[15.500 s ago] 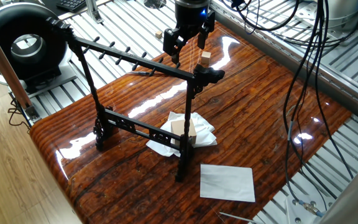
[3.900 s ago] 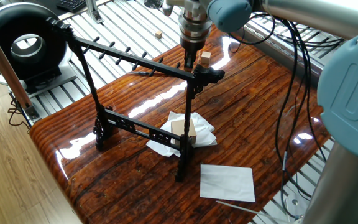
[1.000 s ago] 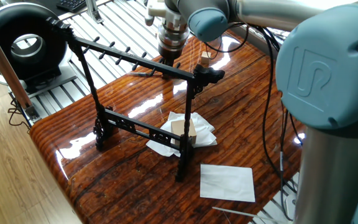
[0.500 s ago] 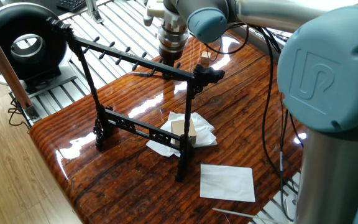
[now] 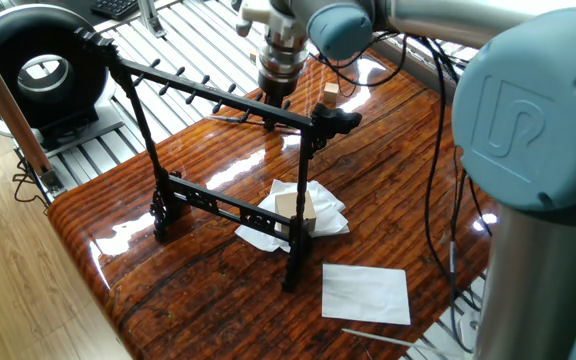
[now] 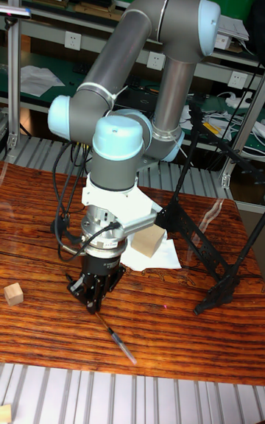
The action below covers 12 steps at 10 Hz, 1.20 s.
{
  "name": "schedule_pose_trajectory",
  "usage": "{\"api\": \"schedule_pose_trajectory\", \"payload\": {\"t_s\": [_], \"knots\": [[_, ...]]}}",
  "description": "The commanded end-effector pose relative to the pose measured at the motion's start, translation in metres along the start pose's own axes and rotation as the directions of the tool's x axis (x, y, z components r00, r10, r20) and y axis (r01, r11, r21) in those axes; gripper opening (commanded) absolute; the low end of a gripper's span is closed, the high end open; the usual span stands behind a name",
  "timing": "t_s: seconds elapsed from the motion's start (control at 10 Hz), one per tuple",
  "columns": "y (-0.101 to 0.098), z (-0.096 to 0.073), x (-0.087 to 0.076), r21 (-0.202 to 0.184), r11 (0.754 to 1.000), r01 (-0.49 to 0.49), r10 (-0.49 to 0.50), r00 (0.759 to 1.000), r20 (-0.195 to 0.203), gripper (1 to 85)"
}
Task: Place the brush on the pen rack
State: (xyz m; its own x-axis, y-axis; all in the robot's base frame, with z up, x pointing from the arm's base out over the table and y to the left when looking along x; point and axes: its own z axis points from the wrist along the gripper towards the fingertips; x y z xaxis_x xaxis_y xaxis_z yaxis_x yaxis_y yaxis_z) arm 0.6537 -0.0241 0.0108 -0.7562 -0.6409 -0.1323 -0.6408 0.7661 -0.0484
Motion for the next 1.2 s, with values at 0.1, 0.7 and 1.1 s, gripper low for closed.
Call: {"api": "schedule_pose_trajectory", "payload": {"t_s": [0.1, 0.7, 1.1], "knots": [[0.004, -0.013, 0.032, -0.001, 0.999, -0.046, 0.045, 0.993, -0.105, 1.3], [0.014, -0.022, 0.077, 0.021, 0.961, -0.275, 0.270, 0.922, -0.279, 1.3], [0.029, -0.026, 0.084, 0.001, 0.910, -0.415, 0.394, 0.862, -0.320, 1.3]]}}
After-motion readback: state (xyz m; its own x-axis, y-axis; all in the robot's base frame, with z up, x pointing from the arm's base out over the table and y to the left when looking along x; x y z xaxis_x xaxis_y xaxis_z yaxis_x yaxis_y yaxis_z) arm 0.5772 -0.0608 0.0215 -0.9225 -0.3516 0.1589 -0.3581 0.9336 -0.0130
